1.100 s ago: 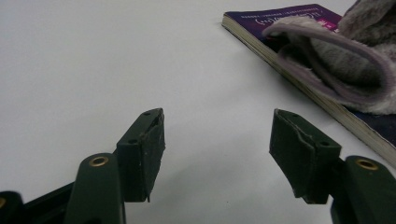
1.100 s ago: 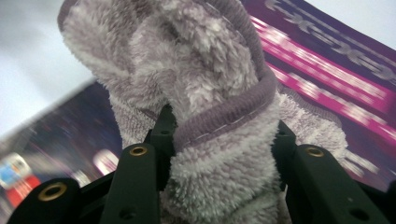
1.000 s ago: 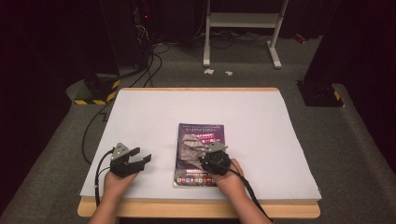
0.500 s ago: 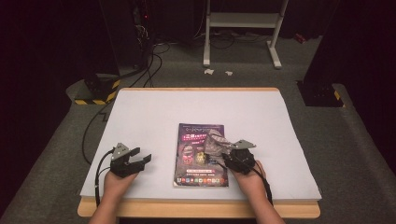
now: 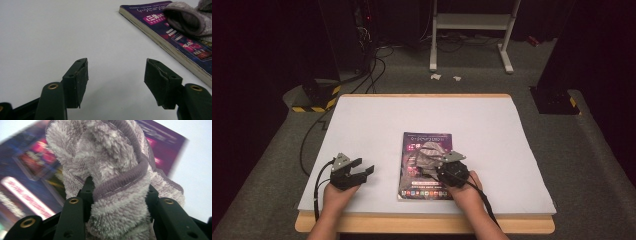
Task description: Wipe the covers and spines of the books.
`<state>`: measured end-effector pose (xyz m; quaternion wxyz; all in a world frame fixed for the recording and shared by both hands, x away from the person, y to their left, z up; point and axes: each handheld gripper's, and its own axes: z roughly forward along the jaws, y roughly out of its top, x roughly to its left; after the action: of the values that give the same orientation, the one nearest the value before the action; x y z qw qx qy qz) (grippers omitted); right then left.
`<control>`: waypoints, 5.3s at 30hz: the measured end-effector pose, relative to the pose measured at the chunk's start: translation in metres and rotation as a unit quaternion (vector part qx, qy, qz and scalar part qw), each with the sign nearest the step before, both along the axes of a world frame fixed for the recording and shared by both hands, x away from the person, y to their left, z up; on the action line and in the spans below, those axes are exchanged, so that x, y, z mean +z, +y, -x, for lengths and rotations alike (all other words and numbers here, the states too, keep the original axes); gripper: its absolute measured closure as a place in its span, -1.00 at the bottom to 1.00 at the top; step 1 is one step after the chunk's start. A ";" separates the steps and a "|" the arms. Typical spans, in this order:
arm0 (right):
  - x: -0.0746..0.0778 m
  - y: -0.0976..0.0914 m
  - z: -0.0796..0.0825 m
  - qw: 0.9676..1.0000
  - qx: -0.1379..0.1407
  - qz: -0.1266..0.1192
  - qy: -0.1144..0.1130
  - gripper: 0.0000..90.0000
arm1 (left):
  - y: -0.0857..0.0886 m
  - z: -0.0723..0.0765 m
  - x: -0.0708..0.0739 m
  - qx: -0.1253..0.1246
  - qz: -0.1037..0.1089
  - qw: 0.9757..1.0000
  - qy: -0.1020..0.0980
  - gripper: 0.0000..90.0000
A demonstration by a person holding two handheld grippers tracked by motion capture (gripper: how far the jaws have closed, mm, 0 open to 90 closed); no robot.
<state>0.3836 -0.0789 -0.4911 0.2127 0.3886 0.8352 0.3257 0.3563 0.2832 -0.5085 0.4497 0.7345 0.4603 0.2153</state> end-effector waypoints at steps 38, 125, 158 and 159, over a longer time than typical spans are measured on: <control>-0.003 0.011 -0.010 1.000 0.005 -0.017 0.001 0.29 | 0.002 0.000 0.000 0.011 0.009 1.000 0.000 -0.21; 0.001 0.052 -0.087 1.000 -0.025 -0.002 0.009 0.27 | 0.001 0.000 0.000 0.011 0.001 1.000 0.001 -0.20; 0.004 -0.013 -0.106 0.994 -0.111 0.009 0.011 0.27 | 0.001 -0.001 0.000 0.008 -0.003 1.000 0.006 -0.20; 0.005 -0.009 -0.106 0.994 -0.110 0.011 0.011 0.27 | 0.001 -0.001 0.000 0.008 -0.003 1.000 0.006 -0.20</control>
<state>0.4897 -0.0879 -0.4865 0.2421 0.4796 0.7932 0.2869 0.3572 0.2841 -0.5085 0.4428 0.7333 0.4685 0.2160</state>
